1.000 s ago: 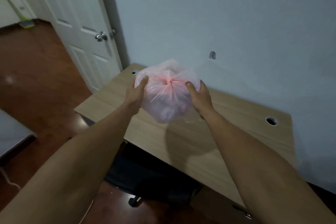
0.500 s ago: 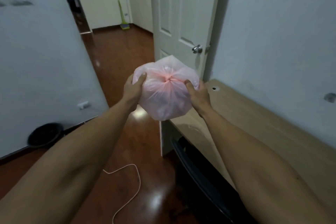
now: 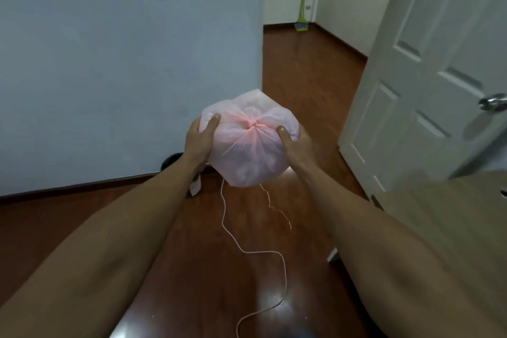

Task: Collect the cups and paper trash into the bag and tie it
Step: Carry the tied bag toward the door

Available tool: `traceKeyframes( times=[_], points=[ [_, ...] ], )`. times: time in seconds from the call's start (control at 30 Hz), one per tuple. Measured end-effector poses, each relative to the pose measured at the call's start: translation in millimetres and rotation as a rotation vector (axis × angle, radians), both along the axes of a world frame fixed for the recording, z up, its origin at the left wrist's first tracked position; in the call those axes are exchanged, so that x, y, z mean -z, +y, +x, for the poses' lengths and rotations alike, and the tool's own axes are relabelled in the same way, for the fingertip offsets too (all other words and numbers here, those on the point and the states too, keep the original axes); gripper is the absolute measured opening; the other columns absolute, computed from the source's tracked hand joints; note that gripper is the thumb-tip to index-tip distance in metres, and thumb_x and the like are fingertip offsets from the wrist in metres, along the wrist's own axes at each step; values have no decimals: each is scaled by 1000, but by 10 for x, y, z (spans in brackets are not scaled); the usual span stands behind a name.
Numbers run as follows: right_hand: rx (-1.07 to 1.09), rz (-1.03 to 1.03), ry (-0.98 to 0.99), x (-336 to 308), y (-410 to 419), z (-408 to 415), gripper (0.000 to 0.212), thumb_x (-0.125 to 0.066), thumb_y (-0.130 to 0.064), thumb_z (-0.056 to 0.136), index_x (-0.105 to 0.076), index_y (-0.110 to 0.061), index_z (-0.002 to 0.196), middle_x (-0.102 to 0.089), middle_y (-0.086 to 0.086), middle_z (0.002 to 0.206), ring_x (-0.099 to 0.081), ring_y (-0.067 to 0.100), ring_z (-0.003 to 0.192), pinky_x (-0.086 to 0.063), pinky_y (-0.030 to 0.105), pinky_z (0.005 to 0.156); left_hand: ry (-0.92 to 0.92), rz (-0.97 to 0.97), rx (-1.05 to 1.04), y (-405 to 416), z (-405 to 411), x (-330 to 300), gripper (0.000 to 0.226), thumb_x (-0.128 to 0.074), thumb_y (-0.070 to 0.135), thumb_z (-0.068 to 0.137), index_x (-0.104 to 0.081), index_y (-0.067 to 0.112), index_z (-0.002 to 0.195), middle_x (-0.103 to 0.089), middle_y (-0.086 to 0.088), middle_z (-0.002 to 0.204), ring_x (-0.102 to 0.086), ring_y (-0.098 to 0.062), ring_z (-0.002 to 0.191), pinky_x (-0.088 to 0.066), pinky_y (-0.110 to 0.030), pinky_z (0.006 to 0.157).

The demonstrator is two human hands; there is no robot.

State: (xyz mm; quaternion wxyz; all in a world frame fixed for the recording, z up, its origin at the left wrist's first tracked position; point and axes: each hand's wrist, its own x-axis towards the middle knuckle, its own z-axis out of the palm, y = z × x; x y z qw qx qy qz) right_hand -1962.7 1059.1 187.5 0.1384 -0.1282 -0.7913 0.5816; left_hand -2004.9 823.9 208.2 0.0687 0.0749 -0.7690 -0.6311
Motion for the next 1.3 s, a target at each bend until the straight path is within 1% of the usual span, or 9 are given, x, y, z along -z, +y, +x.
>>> traceKeyframes(
  times=[0.27, 0.37, 0.43, 0.5, 0.57, 0.73, 0.97, 1.17, 1.3],
  points=[
    [-204, 32, -61, 407, -1103, -1209, 72, -59, -68, 82, -54, -25, 139, -65, -1, 133, -61, 22, 122, -49, 42, 105, -58, -75, -191, -1176, -651, 373, 60, -60, 53, 96, -55, 16, 144, -57, -3, 144, -54, -15, 123, -37, -24, 95],
    [-252, 39, -74, 560, -1433, -1701, 60, -61, -56, 92, -52, -22, 141, -62, 2, 137, -58, 25, 125, -44, 32, 105, -70, -77, -244, -1479, -1057, 523, 61, -62, 53, 95, -56, 16, 143, -58, -3, 143, -55, -19, 126, -39, -26, 98],
    [-267, 51, -114, 676, -1596, -2073, 57, -60, -51, 96, -48, -20, 143, -60, 4, 139, -56, 26, 126, -39, 25, 96, -90, -64, -274, -1658, -1414, 667, 61, -64, 54, 93, -58, 15, 140, -61, -4, 138, -58, -20, 124, -43, -28, 100],
    [-267, 48, -158, 803, -1743, -2443, 59, -59, -51, 97, -46, -19, 144, -58, 4, 141, -55, 27, 127, -35, 23, 92, -150, -25, -299, -1819, -1820, 845, 73, -67, 63, 86, -57, 14, 139, -62, -5, 136, -60, -22, 122, -48, -35, 103],
    [-264, 49, -200, 920, -1858, -2822, 65, -60, -53, 95, -42, -18, 148, -56, 5, 144, -53, 27, 130, -34, 23, 94, -232, 61, -333, -1918, -2172, 986, 88, -71, 69, 77, -51, 10, 140, -60, -7, 134, -61, -24, 118, -51, -37, 98],
    [-287, 101, -235, 1147, -2181, -3733, 57, -61, -48, 97, -48, -17, 143, -59, 5, 141, -54, 27, 128, -33, 19, 91, -349, 180, -405, -2176, -2937, 1346, 77, -71, 59, 86, -39, 9, 136, -53, -6, 124, -58, -21, 108, -49, -34, 87],
    [-273, 80, -299, 1826, -2768, -4591, 53, -62, -53, 93, -54, -21, 135, -65, -2, 130, -60, 22, 120, -45, 30, 97, -374, 181, -372, -2707, -3727, 1899, 68, -65, 62, 89, -55, 12, 134, -63, -3, 125, -63, -19, 111, -54, -39, 93],
    [-187, 83, -250, 3033, -3310, -5206, 60, -61, -54, 91, -50, -20, 139, -62, 1, 133, -58, 23, 122, -46, 38, 103, -453, 104, -292, -3319, -4551, 3227, 89, -57, 95, 63, -64, 39, 131, -60, 2, 140, -60, -23, 121, -50, -47, 105],
    [-141, 72, -231, 4156, -3621, -5571, 75, -57, -65, 83, -47, -20, 142, -62, 1, 134, -58, 21, 124, -47, 43, 106, -438, 84, -214, -3567, -5019, 4418, 82, -55, 88, 74, -63, 33, 134, -65, 5, 134, -63, -18, 118, -51, -46, 105]
  ],
)
